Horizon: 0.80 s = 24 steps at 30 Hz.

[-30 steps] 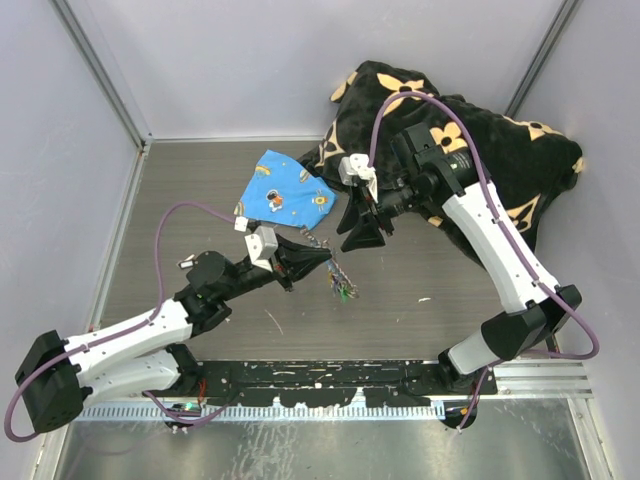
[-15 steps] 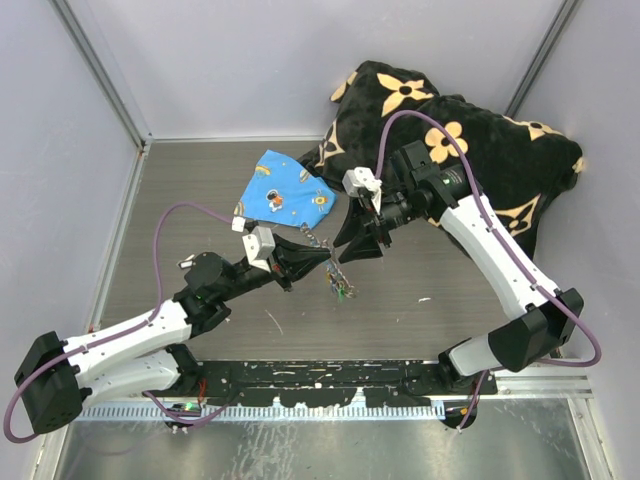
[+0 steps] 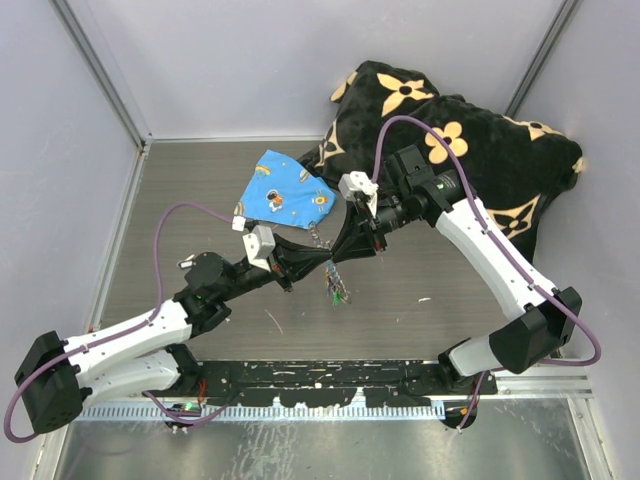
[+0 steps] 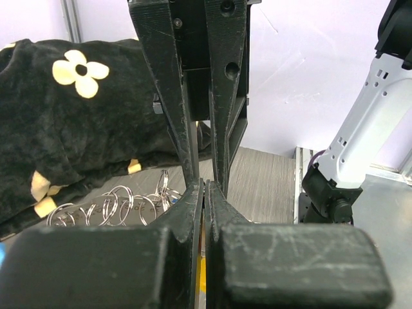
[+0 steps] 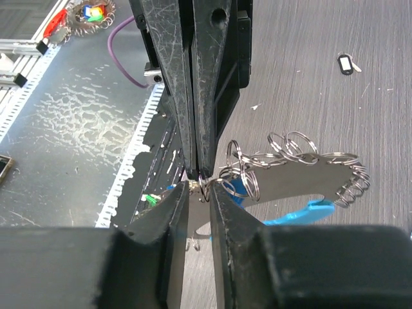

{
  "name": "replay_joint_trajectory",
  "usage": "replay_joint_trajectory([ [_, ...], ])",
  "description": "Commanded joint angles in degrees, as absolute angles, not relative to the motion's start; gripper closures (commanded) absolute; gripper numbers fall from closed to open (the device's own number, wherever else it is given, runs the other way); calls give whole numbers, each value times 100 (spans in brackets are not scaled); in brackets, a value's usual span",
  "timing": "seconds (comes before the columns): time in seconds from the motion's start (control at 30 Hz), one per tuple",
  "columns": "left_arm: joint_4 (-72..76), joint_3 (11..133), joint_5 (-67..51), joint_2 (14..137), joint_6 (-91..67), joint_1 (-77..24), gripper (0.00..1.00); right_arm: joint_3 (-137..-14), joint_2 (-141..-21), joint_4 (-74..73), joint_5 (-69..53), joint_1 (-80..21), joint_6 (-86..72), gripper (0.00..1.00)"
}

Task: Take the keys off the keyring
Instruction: Remove the key from the keyring.

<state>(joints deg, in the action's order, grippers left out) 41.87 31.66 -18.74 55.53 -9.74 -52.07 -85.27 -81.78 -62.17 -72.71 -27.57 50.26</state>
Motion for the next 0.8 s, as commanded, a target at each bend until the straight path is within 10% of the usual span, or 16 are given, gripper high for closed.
replay_joint_trajectory([
  [0.0, 4948, 3307, -1818, 5484, -1011, -5207, 100, -8548, -7980, -5983, -7397, -2868, 4920, 79],
  [0.27, 4667, 3197, -1572, 5321, -927, -5204, 99, -8865, -7990, -6139, -6606, -2958, 4791, 99],
  [0.47, 3111, 3164, -1518, 4521, -300, -5203, 55, -9613, -8238, -7062, -4398, -3759, 5135, 99],
  [0.77, 3108, 2502, -1553, 4198, -40, -5209, 48, -10368, -8862, -8035, -998, -4686, 5205, 99],
])
